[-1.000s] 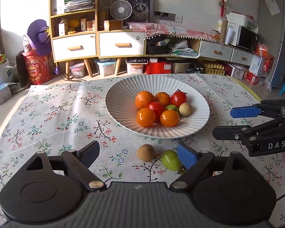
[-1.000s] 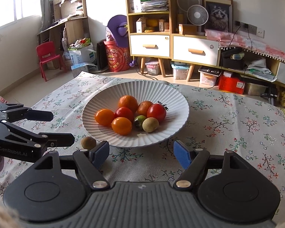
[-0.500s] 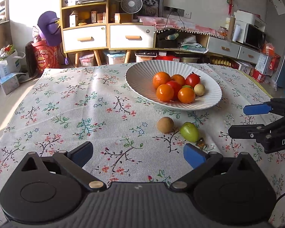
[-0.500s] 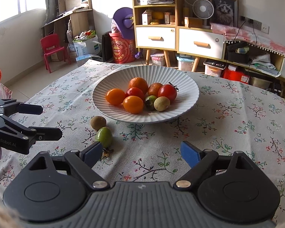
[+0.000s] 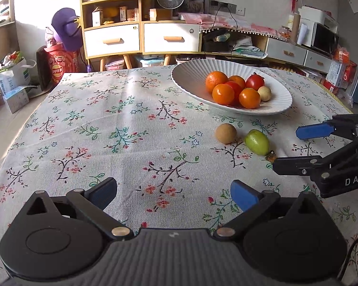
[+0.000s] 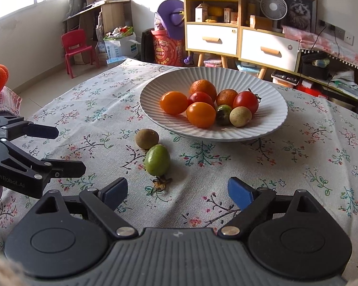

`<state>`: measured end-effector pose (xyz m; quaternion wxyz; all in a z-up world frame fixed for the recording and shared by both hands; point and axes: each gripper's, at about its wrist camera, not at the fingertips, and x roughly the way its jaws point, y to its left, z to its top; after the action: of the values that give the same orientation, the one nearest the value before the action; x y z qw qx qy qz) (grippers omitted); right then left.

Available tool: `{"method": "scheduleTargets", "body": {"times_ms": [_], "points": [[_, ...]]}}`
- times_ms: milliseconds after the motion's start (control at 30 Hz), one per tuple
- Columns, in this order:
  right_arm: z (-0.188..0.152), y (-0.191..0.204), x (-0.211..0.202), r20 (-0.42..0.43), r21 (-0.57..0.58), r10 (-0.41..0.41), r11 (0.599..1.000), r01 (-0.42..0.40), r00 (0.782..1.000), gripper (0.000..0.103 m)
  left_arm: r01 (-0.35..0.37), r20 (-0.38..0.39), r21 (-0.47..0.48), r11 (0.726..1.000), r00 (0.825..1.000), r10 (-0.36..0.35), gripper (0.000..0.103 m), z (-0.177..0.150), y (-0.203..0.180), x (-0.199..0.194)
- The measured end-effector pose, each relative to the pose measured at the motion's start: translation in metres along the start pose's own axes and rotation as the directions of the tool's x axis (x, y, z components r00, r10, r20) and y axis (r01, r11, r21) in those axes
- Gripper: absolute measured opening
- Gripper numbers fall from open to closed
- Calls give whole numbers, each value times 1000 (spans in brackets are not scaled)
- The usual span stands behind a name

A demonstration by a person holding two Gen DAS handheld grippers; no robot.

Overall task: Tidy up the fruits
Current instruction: 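Grasp the green tomato with the right tool while the left tool grasps the brown kiwi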

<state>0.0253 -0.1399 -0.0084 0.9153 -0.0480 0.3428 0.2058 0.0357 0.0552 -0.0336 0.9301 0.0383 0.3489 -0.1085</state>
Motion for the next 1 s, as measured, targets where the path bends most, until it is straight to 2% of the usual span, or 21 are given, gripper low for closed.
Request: {"method": "scheduleTargets", "body": {"times_ms": [133,200,533,633,1000], "points": [[3,4,6,2,-16,8,1000,-8,1000,75,-4,-4,8,1000,1000,4,100,-3,2,0],[5,4,11,-5,-18,12,1000,-12,1000,60,-4,-7,10,1000,1000,4,100,-5,2,0],[10,8,18,-11,-49,32,998,-33,999,38,-1,-8,17,1000,1000,1,100,-6,2,2],[11,8,18,-15,-53,45,998,-46,999,24,1,-6,24,1000,1000,-1,100,-6,0,5],[9,-4,8,-8,-39,33,999,-33,999,24,21,28,62,998,999,-22,100,11,-25,23]]}}
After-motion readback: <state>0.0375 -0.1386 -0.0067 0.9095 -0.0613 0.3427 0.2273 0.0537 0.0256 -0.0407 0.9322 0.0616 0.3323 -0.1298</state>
